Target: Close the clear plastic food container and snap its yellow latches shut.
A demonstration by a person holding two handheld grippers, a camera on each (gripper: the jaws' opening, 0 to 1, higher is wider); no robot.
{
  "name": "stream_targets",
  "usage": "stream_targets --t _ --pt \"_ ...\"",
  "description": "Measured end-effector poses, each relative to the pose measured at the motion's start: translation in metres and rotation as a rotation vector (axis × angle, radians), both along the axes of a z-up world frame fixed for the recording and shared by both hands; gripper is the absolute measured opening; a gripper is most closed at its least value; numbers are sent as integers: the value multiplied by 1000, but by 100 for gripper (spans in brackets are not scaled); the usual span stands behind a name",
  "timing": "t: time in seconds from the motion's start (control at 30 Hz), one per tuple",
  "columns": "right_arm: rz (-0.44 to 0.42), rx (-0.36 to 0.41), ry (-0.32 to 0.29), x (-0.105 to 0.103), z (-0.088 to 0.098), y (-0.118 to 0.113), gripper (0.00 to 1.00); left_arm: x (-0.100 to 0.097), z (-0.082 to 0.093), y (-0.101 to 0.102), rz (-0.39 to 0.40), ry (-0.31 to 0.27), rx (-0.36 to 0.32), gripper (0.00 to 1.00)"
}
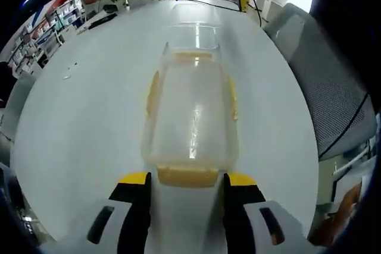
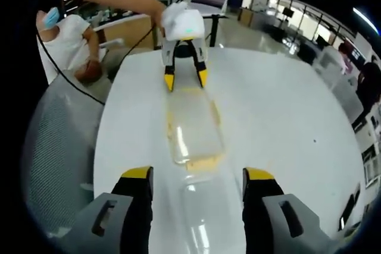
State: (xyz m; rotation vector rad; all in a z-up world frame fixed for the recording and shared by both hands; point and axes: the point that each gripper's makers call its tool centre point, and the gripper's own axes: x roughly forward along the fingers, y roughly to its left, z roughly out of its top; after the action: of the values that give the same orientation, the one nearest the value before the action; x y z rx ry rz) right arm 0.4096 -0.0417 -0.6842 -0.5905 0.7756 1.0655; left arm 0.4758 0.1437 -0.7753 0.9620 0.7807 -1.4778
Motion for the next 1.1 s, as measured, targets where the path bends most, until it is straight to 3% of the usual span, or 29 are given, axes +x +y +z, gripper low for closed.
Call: stream_targets --t 0.17,0.33,0.77,1.1 --pt "0 5 6 1 -2 3 58 -5 -1 -3 -8 8 -7 43" --pt "1 6 7 1 -3 4 57 -9 -3 -7 -27 10 -6 35" --pt "22 12 8 2 -7 10 56 -9 0 -7 -22 4 -27 34" --pt "63 8 19 3 -17 24 55 -12 0 6 -27 7 -7 34"
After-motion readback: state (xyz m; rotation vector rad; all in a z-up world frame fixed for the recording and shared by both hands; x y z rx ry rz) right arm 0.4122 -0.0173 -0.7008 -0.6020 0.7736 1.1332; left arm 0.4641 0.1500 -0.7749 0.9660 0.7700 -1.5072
